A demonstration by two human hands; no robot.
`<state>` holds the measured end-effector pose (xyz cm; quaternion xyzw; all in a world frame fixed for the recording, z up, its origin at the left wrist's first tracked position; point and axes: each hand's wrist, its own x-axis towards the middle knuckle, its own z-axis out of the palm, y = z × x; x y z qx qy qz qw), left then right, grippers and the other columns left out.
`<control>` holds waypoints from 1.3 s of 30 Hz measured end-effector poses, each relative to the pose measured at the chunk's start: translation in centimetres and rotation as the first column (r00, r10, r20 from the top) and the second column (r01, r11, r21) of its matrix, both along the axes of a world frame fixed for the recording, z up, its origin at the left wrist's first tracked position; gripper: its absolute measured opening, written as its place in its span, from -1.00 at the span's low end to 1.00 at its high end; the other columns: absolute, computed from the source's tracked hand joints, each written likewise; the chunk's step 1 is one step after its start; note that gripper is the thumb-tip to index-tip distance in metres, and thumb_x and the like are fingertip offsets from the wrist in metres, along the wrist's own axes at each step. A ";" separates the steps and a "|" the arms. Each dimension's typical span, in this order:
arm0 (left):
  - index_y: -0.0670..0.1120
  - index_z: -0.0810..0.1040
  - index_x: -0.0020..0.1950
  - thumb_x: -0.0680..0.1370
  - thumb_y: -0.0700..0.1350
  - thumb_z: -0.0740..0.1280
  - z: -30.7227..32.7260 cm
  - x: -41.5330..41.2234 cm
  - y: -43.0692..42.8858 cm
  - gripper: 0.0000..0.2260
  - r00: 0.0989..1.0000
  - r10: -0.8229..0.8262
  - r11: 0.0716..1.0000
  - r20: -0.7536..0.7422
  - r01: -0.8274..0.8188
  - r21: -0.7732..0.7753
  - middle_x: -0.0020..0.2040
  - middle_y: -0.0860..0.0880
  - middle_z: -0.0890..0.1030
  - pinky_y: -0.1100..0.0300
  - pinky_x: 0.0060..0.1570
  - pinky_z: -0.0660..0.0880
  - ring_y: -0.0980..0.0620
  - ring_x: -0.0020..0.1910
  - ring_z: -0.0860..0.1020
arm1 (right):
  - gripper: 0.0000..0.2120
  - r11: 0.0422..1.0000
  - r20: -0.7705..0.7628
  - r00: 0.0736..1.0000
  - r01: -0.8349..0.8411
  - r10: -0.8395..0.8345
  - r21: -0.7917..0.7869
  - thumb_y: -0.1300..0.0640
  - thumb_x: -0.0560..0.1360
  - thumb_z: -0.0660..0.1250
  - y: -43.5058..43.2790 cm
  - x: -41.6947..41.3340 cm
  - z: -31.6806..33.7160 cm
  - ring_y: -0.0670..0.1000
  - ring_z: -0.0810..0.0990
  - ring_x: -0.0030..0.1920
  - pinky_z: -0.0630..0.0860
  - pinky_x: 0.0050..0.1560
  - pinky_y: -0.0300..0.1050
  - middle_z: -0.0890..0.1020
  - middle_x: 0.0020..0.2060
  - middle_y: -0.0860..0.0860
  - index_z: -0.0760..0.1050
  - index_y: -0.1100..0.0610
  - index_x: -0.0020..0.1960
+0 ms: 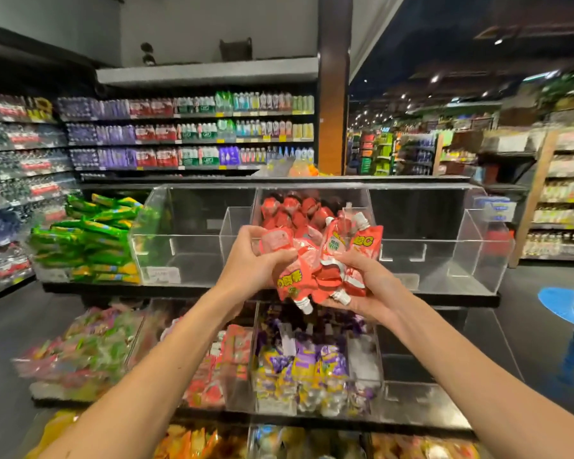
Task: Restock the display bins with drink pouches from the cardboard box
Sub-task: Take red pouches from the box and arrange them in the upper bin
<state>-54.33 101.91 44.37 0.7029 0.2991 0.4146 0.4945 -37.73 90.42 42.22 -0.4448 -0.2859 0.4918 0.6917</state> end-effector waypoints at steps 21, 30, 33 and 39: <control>0.13 0.56 0.00 0.39 0.09 0.32 4.7 16.1 11.7 -0.79 0.996 -0.073 0.958 -0.059 0.086 0.274 -0.14 0.05 0.66 0.01 -0.01 0.63 0.14 -0.20 0.68 | -0.78 0.932 0.041 0.937 0.348 -0.346 -0.101 0.14 0.55 0.34 6.9 12.9 5.4 0.10 0.73 -0.25 0.67 -0.25 0.15 0.73 -0.18 0.14 0.51 0.19 0.17; -0.09 0.42 0.20 0.49 -0.14 0.50 2.4 21.9 13.8 -0.63 0.978 0.013 0.816 -0.207 0.109 0.567 -0.08 0.04 0.55 0.23 -0.09 0.33 0.00 -0.10 0.53 | -0.70 0.925 -0.024 0.930 0.362 -0.367 -0.111 0.14 0.58 0.32 6.1 16.2 5.7 0.14 0.73 -0.25 0.66 -0.34 0.15 0.73 -0.18 0.19 0.44 0.21 0.28; -0.10 0.46 0.15 0.43 -0.06 0.57 2.1 23.7 14.1 -0.59 0.967 0.076 0.829 -0.245 0.076 0.554 0.03 -0.12 0.63 0.16 -0.05 0.40 -0.13 0.04 0.60 | -0.68 0.929 0.022 0.937 0.349 -0.349 -0.119 0.15 0.55 0.36 6.3 17.0 5.9 0.15 0.74 -0.22 0.66 -0.30 0.16 0.73 -0.14 0.18 0.44 0.17 0.28; -0.05 0.61 0.24 0.48 -0.03 0.52 2.7 25.1 15.0 -0.65 0.960 0.015 0.835 -0.278 0.141 0.532 0.20 -0.07 0.66 0.21 0.10 0.45 -0.02 0.18 0.60 | -0.87 0.956 0.078 0.963 0.267 -0.259 -0.119 0.18 0.53 0.37 6.6 17.4 5.9 0.19 0.71 0.01 0.62 0.00 0.20 0.71 -0.01 0.22 0.52 0.19 0.06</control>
